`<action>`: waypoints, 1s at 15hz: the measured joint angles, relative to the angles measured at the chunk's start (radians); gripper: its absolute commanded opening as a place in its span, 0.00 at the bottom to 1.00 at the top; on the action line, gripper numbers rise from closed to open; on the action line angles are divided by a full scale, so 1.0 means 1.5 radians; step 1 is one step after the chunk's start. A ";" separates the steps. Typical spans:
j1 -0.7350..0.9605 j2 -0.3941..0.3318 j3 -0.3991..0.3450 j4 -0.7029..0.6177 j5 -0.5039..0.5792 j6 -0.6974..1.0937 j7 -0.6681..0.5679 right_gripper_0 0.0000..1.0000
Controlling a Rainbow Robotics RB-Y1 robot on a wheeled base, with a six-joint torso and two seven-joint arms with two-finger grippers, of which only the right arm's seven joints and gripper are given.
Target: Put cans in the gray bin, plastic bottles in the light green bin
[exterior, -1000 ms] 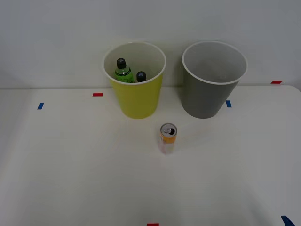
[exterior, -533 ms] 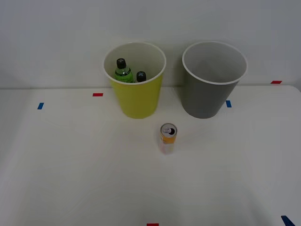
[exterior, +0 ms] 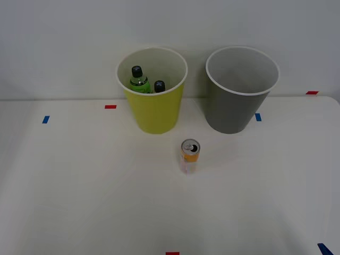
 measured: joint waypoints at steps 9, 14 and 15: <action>0.000 0.000 0.000 0.000 0.000 0.000 0.000 1.00; 0.000 0.000 0.000 0.000 0.000 0.000 0.000 1.00; 0.000 0.000 0.000 0.000 0.000 0.000 0.000 1.00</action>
